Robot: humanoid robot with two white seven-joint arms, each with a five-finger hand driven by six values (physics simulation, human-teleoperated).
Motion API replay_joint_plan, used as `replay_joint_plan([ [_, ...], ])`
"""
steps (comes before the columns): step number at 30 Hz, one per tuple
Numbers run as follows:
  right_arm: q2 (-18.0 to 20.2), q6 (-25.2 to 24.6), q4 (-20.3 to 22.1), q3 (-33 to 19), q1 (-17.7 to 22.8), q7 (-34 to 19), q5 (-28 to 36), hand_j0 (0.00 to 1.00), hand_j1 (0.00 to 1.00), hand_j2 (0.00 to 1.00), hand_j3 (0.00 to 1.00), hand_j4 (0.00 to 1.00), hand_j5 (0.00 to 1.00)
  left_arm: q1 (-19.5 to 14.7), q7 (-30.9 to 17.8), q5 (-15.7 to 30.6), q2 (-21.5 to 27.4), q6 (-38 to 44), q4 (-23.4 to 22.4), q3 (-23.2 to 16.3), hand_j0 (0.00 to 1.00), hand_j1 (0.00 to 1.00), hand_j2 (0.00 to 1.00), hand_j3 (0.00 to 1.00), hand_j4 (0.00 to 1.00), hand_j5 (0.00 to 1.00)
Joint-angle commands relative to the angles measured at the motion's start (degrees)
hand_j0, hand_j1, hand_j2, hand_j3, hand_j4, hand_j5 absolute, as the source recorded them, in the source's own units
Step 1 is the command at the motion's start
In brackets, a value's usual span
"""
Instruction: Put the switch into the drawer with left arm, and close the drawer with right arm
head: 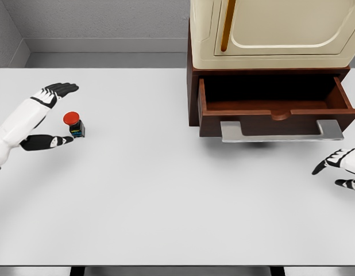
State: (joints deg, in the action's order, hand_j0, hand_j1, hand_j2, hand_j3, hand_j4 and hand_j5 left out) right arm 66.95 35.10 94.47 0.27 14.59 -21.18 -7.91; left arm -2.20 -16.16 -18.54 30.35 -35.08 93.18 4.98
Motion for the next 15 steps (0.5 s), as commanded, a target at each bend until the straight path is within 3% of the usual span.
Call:
replay_joint_plan([
  [1, 0.1, -0.1, 0.6, 0.0, 0.1, 0.1, 0.3, 0.63, 0.63, 0.63, 0.63, 0.63, 0.63, 0.0, 0.1, 0.3, -0.3, 0.1, -0.1, -0.1, 1.00, 1.00, 1.00, 1.00, 1.00, 1.00],
  [4, 0.0, -0.1, 0.7, 0.0, 0.0, 0.1, 0.3, 0.64, 0.64, 0.64, 0.64, 0.64, 0.64, 0.4, 0.2, 1.1, -0.2, 0.1, 0.4, -0.1, 1.00, 1.00, 1.00, 1.00, 1.00, 1.00],
  [6, 0.2, -0.1, 0.8, 0.0, 0.5, 0.2, 0.3, 0.65, 0.65, 0.65, 0.65, 0.65, 0.65, 0.1, 0.2, 2.4, -0.6, 0.1, 0.7, -2.5, 1.00, 1.00, 1.00, 1.00, 1.00, 1.00],
  [7, 0.4, -0.1, 0.8, 0.0, 0.8, 0.3, 0.3, 0.70, 0.70, 0.70, 0.70, 0.70, 0.70, -0.3, 0.2, 5.0, -0.5, 0.1, 1.0, -4.4, 1.00, 1.00, 1.00, 1.00, 1.00, 1.00],
  [11, 0.4, -0.1, 0.8, -0.1, 0.9, 0.2, 0.3, 0.70, 0.70, 0.70, 0.70, 0.70, 0.70, -1.8, -1.1, 13.1, -0.3, 0.1, 1.5, -7.1, 1.00, 1.00, 1.00, 1.00, 1.00, 1.00],
  [13, 0.4, -0.1, 1.1, -0.1, 0.9, 0.2, 0.3, 0.70, 0.70, 0.70, 0.70, 0.70, 0.70, -4.2, -6.2, 16.3, -0.6, 0.1, 1.0, -7.5, 1.00, 1.00, 1.00, 1.00, 1.00, 1.00],
  [15, 0.4, -0.1, 2.4, -0.1, 0.9, 0.2, 0.3, 0.69, 0.69, 0.69, 0.69, 0.69, 0.69, -5.3, -7.2, 21.3, -0.3, 0.1, -1.1, -7.6, 1.00, 1.00, 1.00, 1.00, 1.00, 1.00],
])
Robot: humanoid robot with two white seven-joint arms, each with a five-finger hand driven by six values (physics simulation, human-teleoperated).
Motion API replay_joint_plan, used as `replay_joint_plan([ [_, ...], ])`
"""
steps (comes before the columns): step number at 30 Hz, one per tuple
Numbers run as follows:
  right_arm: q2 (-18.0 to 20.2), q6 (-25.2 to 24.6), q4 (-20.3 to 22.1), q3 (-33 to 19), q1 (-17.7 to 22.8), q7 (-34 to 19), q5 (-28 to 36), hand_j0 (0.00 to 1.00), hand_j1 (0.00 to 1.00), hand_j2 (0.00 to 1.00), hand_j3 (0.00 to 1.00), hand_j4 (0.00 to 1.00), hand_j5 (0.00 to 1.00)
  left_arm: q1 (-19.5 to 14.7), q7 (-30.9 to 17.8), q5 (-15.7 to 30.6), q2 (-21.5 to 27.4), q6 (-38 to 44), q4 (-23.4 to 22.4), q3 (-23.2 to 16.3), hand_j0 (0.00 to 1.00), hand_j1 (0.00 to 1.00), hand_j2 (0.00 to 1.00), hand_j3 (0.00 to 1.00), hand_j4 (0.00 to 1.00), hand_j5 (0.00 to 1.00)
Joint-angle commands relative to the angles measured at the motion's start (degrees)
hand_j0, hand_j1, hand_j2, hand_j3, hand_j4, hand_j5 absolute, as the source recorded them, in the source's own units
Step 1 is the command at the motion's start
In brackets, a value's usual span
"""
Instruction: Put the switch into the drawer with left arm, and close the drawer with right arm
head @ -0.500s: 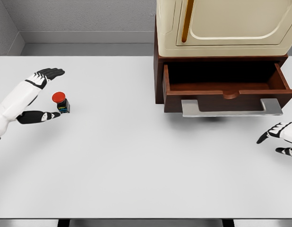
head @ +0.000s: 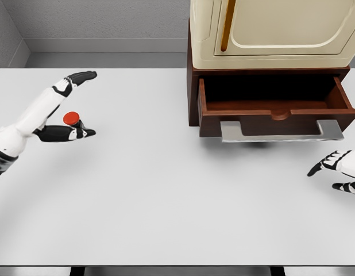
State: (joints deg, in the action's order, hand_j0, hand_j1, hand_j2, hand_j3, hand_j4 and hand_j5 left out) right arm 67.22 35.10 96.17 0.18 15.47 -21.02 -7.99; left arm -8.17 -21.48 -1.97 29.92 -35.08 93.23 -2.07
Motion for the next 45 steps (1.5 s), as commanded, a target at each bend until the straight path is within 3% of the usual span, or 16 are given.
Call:
replay_joint_plan([
  [1, 0.1, -0.1, 0.6, 0.0, 0.0, 0.0, 0.3, 0.70, 0.70, 0.70, 0.70, 0.70, 0.70, -0.4, -2.7, 6.3, 0.1, 0.1, -2.0, -0.8, 1.00, 1.00, 1.00, 1.00, 1.00, 1.00],
  [3, 0.1, -0.1, 0.6, 0.0, 0.0, -0.1, 0.3, 0.70, 0.70, 0.70, 0.70, 0.70, 0.70, -3.3, -6.6, 6.8, -0.1, 2.7, -6.5, -2.1, 1.00, 1.00, 1.00, 1.00, 1.00, 1.00],
  [6, 0.1, -0.1, 0.7, 0.0, 0.1, -0.1, 0.3, 0.71, 0.71, 0.71, 0.71, 0.71, 0.71, -3.0, -6.7, 10.4, 0.1, 9.3, -8.2, -2.0, 1.00, 1.00, 1.00, 1.00, 1.00, 1.00],
  [10, -0.1, -0.1, 1.6, 0.0, 0.1, -0.2, 0.3, 0.71, 0.71, 0.71, 0.71, 0.71, 0.71, -2.7, -6.6, 10.6, 0.6, 10.3, -10.7, -1.8, 1.00, 1.00, 1.00, 1.00, 1.00, 1.00],
  [12, -0.1, -0.1, 1.6, 0.0, 0.1, -0.2, 0.3, 0.71, 0.71, 0.71, 0.71, 0.71, 0.71, -2.7, -6.6, 12.7, 0.6, 14.7, -10.8, -1.8, 1.00, 1.00, 1.00, 1.00, 1.00, 1.00],
  [18, -0.1, -0.1, 1.7, 0.0, 0.3, -0.2, 0.3, 0.71, 0.71, 0.71, 0.71, 0.71, 0.71, -3.4, -6.6, 13.0, 0.6, 28.1, -13.5, -1.6, 1.00, 1.00, 1.00, 1.00, 1.00, 1.00],
  [28, -0.5, -0.1, 2.4, 0.0, 0.3, -0.2, -0.4, 0.72, 0.72, 0.72, 0.72, 0.72, 0.72, -4.5, -6.5, 15.1, -2.7, 27.5, -20.0, -0.6, 1.00, 1.00, 1.00, 1.00, 1.00, 1.00],
  [38, -0.7, -0.1, 3.5, -0.9, 0.7, -0.7, -0.4, 0.72, 0.72, 0.72, 0.72, 0.72, 0.72, -5.4, -6.1, 14.5, -5.2, 17.8, -26.4, 1.2, 1.00, 1.00, 1.00, 1.00, 1.00, 1.00],
  [45, -0.7, -0.1, 3.6, -1.6, 1.1, -0.7, -0.4, 0.72, 0.72, 0.72, 0.72, 0.72, 0.72, -6.0, -6.0, 14.2, -5.6, 16.1, -29.5, 1.3, 1.00, 1.00, 1.00, 1.00, 1.00, 1.00],
])
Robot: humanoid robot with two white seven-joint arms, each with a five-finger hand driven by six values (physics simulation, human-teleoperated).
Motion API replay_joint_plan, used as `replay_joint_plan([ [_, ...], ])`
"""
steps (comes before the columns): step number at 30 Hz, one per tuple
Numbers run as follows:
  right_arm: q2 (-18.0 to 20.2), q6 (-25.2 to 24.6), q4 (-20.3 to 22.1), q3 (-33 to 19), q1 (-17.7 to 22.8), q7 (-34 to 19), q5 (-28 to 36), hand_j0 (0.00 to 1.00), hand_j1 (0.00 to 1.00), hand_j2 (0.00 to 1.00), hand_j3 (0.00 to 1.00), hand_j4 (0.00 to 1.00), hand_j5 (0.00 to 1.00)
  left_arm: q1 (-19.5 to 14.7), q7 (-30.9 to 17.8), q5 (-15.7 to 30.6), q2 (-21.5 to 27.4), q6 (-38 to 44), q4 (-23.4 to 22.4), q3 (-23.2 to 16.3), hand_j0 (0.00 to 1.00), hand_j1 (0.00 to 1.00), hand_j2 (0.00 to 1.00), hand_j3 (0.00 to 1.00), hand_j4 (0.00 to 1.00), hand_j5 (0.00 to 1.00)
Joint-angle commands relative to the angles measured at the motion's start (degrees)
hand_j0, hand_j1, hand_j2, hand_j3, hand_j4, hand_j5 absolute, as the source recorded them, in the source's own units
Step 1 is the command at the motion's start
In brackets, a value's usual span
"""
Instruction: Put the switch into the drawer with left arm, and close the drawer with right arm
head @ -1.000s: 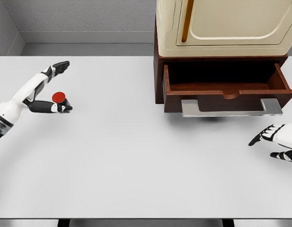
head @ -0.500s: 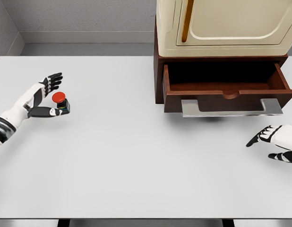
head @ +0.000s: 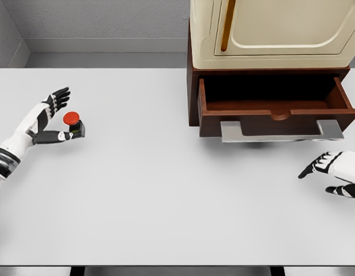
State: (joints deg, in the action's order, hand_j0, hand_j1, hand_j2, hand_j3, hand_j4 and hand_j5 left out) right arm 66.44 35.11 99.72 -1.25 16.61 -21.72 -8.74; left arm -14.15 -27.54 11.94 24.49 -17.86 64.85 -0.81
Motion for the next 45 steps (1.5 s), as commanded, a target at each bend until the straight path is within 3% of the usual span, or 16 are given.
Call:
replay_joint_plan([
  [1, 0.1, -0.1, 0.1, -0.2, 0.0, 0.0, 0.4, 0.72, 0.72, 0.72, 0.72, 0.72, 0.72, 0.0, 0.0, 0.1, -0.5, -1.1, -1.4, 0.0, 1.00, 1.00, 1.00, 1.00, 1.00, 1.00],
  [4, 0.4, -0.1, 0.1, -0.3, 0.1, 0.0, 0.4, 0.72, 0.72, 0.72, 0.72, 0.72, 0.72, -1.2, 0.0, -1.1, -1.2, -1.3, -3.9, 0.0, 1.00, 1.00, 1.00, 1.00, 1.00, 1.00],
  [15, 0.5, -0.1, 0.2, -0.3, 0.0, 0.1, 0.4, 0.72, 0.72, 0.72, 0.72, 0.72, 0.72, -2.5, 0.0, -2.6, -2.6, -1.2, -6.5, -0.2, 1.00, 1.00, 1.00, 1.00, 1.00, 1.00],
  [23, 0.5, -0.1, 0.9, -0.3, 0.1, 0.1, 0.4, 0.71, 0.71, 0.71, 0.71, 0.71, 0.71, -2.5, 0.1, -2.6, -2.6, -1.1, -6.5, -0.1, 0.83, 0.83, 0.83, 0.83, 0.83, 0.83],
  [45, 0.5, -0.1, 1.0, -0.3, 0.1, 0.0, 0.4, 0.71, 0.71, 0.71, 0.71, 0.71, 0.71, -1.6, 0.0, -2.5, -2.5, -1.2, -6.0, 0.0, 0.62, 0.62, 0.62, 0.62, 0.62, 0.62],
])
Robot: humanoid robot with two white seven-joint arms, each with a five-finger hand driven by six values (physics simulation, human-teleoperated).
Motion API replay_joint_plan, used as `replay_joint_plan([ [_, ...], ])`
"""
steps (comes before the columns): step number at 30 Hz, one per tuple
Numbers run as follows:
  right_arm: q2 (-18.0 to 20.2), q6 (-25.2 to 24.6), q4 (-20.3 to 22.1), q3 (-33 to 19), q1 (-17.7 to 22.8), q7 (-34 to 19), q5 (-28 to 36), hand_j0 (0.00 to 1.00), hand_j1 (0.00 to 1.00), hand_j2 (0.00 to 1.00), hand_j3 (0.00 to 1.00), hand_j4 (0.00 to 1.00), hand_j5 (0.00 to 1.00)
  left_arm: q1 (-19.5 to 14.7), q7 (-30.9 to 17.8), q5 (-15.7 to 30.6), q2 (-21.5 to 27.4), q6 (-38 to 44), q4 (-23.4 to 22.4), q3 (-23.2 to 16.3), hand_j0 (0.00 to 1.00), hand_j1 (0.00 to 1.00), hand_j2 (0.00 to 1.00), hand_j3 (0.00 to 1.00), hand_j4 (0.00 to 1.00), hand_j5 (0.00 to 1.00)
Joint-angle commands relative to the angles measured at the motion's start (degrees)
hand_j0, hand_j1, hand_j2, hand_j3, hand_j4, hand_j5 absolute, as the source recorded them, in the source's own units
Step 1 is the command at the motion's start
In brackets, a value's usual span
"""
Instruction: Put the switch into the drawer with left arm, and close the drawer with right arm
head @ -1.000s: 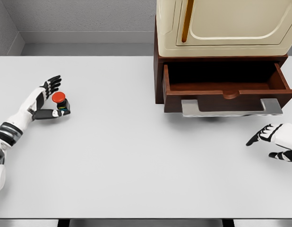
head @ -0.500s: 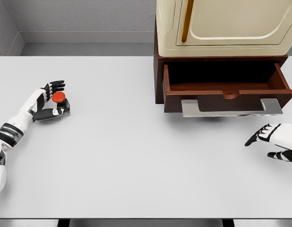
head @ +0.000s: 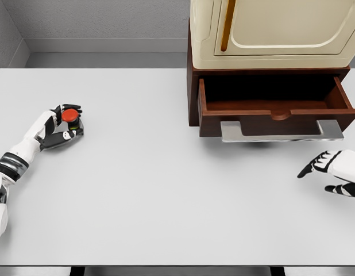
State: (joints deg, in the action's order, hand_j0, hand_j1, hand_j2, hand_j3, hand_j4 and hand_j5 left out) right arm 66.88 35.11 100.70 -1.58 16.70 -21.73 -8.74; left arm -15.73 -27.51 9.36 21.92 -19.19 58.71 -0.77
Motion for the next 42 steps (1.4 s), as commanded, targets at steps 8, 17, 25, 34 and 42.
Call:
replay_joint_plan([
  [8, 0.0, -0.1, 0.0, 0.0, -0.1, 0.0, 0.4, 0.71, 0.71, 0.71, 0.71, 0.71, 0.71, 0.1, -0.1, 0.1, 0.0, 0.2, 2.2, 0.0, 0.45, 0.45, 0.45, 0.45, 0.45, 0.45],
  [17, 0.0, -0.1, 0.0, 0.0, -0.1, 0.0, 0.4, 0.71, 0.71, 0.71, 0.71, 0.71, 0.71, 0.0, -0.2, -0.2, 0.5, 0.6, 6.1, -0.5, 0.43, 0.43, 0.43, 0.43, 0.43, 0.43],
  [25, -0.2, -0.1, 0.1, -0.4, -0.1, 0.0, 0.4, 0.71, 0.71, 0.71, 0.71, 0.71, 0.71, 0.2, -0.4, -1.0, 0.5, 0.8, 10.0, -0.5, 0.43, 0.43, 0.43, 0.43, 0.43, 0.43],
  [34, -0.3, -0.1, 0.0, -1.1, -0.1, -0.1, 0.4, 0.71, 0.71, 0.71, 0.71, 0.71, 0.71, 0.9, -0.4, -1.0, 0.6, 1.0, 14.9, -2.3, 0.43, 0.43, 0.43, 0.43, 0.43, 0.43],
  [42, -0.3, -0.1, 0.1, -1.1, -0.1, 0.0, 0.4, 0.71, 0.71, 0.71, 0.71, 0.71, 0.71, 0.7, -0.4, -1.1, 0.0, 1.0, 17.8, -4.9, 0.43, 0.43, 0.43, 0.43, 0.43, 0.43],
])
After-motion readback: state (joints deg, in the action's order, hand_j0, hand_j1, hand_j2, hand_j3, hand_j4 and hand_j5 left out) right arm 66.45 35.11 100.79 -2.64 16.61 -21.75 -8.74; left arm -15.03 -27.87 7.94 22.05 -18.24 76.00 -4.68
